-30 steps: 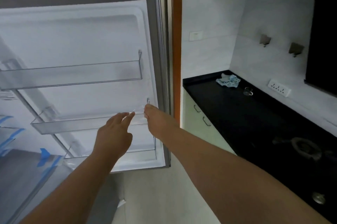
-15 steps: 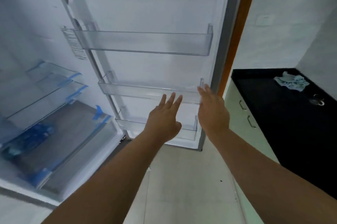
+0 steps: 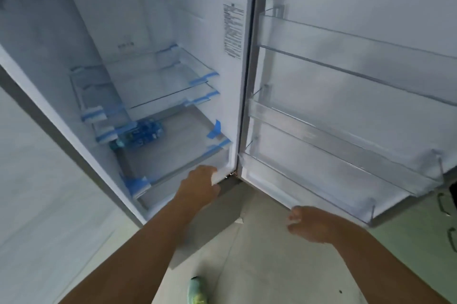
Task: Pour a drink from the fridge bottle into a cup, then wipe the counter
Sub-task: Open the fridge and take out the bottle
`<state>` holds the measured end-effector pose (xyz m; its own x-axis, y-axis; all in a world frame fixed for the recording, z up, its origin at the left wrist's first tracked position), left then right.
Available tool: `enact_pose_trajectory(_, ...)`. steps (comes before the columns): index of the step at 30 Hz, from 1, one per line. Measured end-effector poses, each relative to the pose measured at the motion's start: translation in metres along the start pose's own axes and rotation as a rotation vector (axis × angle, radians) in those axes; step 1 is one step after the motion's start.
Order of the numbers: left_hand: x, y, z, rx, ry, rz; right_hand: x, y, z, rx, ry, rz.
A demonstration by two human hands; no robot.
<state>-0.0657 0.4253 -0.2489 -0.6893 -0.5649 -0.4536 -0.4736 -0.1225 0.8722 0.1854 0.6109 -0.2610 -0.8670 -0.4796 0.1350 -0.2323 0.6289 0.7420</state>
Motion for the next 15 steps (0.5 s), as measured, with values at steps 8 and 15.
enact_pose_trajectory(8, 0.154, 0.059, 0.049, -0.023, 0.370, -0.033, 0.133, 0.022, 0.057, -0.191, 0.151, 0.040)
enact_pose_trajectory(15, 0.218, 0.078, 0.085, -0.101, 0.518, -0.038, 0.261, 0.034, 0.109, -0.204, 0.319, 0.038)
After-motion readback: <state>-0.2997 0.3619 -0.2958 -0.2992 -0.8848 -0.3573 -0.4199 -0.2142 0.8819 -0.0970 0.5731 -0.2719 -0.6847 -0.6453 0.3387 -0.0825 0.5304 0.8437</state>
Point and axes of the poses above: each hand's wrist, its own z-axis towards the middle knuckle, its own y-axis out of the back of the hand, x = y × z, the point moved 4 cm from there along z, towards the middle knuckle, and after that the axes turned 11 degrees about -y, right-handed, at the moved point
